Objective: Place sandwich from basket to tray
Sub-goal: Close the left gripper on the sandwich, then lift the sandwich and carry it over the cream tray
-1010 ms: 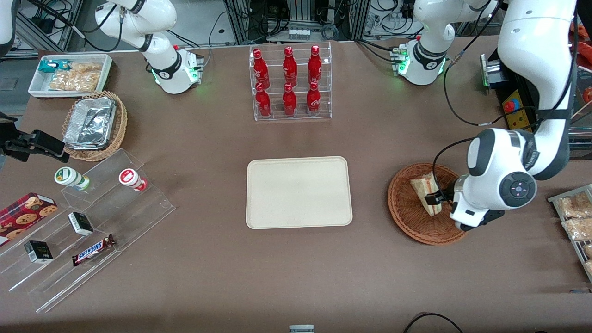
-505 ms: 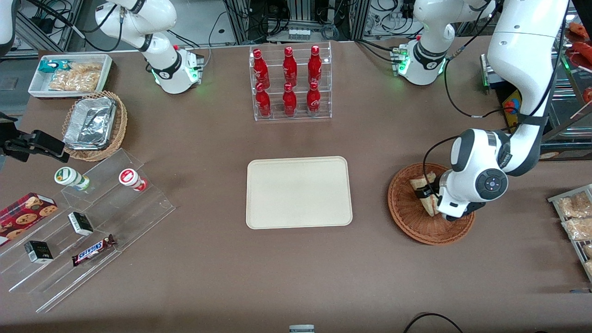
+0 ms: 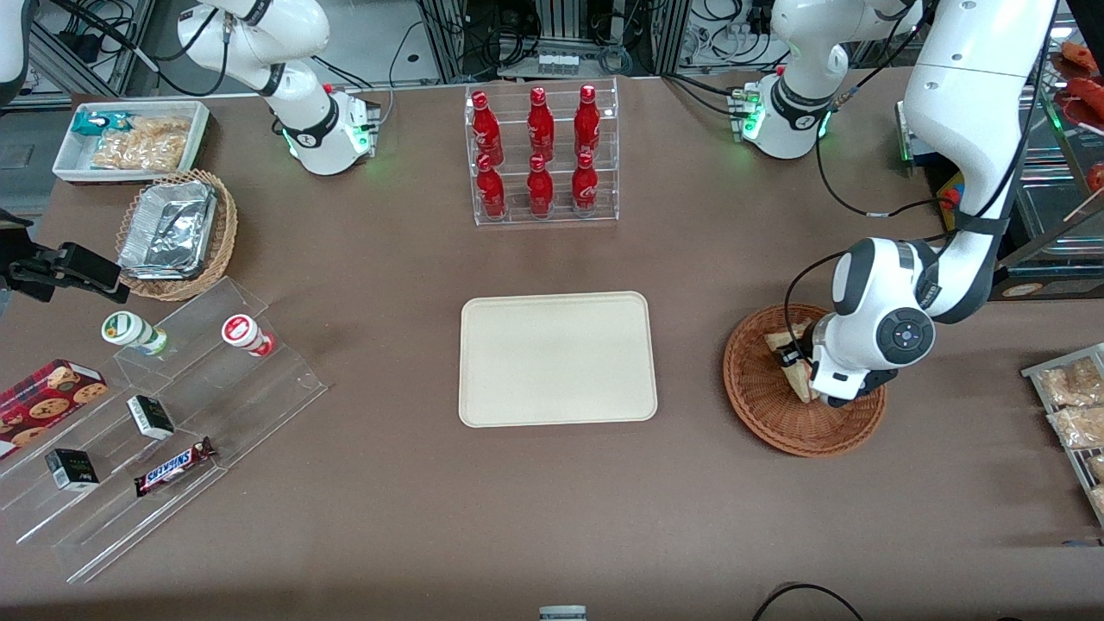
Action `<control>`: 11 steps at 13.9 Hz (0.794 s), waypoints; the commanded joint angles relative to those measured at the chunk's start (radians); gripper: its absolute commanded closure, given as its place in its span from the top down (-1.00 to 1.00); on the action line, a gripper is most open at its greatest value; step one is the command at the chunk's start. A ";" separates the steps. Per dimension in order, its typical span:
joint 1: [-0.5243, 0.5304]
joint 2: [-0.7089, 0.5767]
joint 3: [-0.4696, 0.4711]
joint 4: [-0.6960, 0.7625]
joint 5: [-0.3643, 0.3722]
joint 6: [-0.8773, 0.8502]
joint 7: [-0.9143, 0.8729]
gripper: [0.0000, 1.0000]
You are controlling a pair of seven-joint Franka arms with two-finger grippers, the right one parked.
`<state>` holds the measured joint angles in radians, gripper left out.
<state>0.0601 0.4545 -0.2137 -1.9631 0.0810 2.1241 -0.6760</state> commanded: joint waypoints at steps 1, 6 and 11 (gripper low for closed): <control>0.004 -0.028 -0.004 -0.017 0.005 0.010 -0.020 -0.55; -0.037 -0.048 -0.055 0.120 0.006 -0.055 -0.023 -0.70; -0.279 0.059 -0.087 0.341 0.019 -0.055 -0.131 -0.64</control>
<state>-0.1347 0.4384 -0.3061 -1.7329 0.0813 2.1013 -0.7722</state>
